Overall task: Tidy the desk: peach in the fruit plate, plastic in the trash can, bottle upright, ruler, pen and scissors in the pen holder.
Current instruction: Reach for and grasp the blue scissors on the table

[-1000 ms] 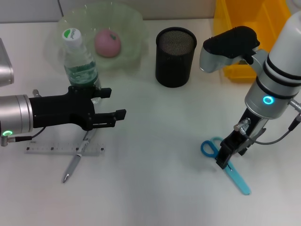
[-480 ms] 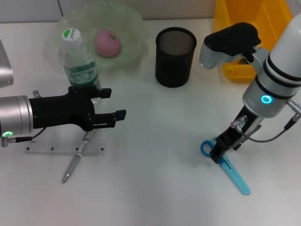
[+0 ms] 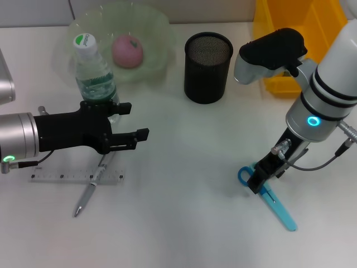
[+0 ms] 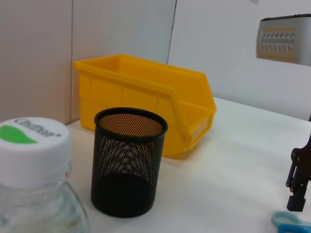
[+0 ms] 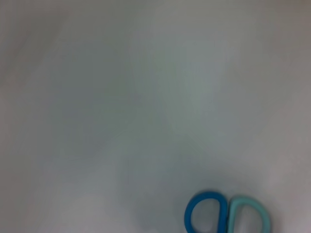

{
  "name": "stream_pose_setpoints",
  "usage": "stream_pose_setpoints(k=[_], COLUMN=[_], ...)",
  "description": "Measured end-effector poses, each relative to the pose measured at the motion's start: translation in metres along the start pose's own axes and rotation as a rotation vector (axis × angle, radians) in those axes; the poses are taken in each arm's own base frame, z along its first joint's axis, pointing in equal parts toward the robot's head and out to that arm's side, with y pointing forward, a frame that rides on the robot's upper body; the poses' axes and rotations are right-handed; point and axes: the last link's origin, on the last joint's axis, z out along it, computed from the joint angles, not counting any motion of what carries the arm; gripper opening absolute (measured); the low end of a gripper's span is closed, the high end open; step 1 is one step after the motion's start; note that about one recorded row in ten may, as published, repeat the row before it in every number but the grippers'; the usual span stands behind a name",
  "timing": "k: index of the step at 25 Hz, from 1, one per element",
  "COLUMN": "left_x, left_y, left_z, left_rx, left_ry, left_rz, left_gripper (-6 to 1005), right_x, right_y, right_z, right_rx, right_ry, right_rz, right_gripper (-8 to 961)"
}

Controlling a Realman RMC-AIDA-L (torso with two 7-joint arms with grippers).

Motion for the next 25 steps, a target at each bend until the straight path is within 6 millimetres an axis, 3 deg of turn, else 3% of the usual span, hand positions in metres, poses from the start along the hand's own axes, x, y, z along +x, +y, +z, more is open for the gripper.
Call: stream_pose_setpoints(k=[25], left_x=[-0.001], left_y=[-0.002], left_z=[-0.001], left_rx=[0.014], left_ry=[0.006], left_rz=[-0.002], left_gripper=[775], right_x=[0.01], right_y=[0.005], right_z=[0.005], right_rx=[-0.021], right_ry=[-0.033], right_rz=[-0.005], right_gripper=[672])
